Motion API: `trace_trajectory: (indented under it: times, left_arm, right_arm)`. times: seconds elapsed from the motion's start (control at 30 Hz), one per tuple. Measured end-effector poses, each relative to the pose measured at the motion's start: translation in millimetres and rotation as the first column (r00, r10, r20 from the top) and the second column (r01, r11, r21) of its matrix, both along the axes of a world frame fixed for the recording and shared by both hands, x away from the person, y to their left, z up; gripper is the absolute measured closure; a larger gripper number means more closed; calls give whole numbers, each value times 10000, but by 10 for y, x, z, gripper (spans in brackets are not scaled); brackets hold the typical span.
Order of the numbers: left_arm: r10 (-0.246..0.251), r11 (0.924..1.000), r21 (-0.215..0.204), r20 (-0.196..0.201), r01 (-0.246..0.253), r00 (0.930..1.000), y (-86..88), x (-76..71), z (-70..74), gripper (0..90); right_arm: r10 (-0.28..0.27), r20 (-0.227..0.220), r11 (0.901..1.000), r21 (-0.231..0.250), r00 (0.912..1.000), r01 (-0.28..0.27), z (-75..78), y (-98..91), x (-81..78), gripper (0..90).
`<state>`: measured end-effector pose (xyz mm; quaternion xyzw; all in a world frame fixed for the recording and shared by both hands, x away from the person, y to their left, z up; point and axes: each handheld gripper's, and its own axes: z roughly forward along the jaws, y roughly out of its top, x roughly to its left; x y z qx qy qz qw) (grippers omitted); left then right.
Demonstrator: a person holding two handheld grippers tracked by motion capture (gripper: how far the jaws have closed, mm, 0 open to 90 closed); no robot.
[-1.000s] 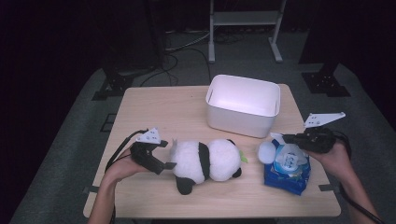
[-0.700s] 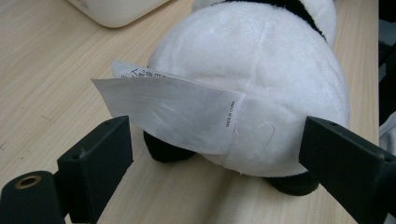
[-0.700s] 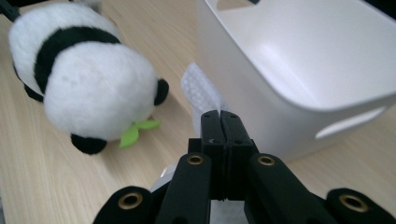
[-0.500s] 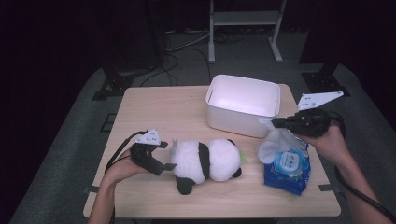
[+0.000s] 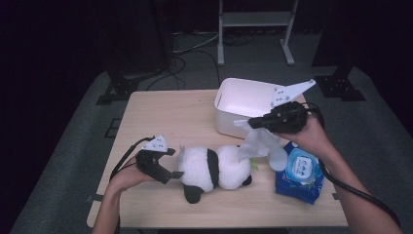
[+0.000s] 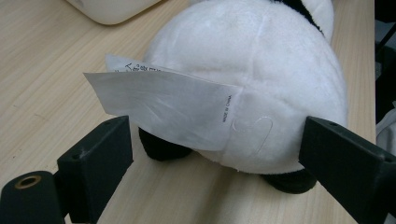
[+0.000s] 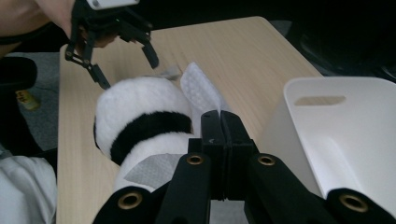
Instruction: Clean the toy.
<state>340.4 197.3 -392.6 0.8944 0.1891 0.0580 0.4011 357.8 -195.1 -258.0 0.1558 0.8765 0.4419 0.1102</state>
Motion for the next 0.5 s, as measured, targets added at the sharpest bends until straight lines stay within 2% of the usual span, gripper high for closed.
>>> trace_trajectory:
  times: [0.27, 0.43, 0.5]
  left_arm:
    - [-67, 9999, -120, -53, 66, 10000, -10, 6, -18, 84]
    - [-233, 9997, -125, -124, 232, 9997, -44, 1, -29, 69]
    - [-300, 9994, -175, -133, 298, 9995, -56, -4, -33, 69]
  right_arm:
    - [1024, -314, 9947, 110, 9942, -1021, -40, 509, 63, 888]
    - [1539, -514, 9880, 225, 9867, -1529, -137, 822, 75, 885]
    - [1674, -601, 9859, 56, 9841, -1674, -195, 936, 70, 885]
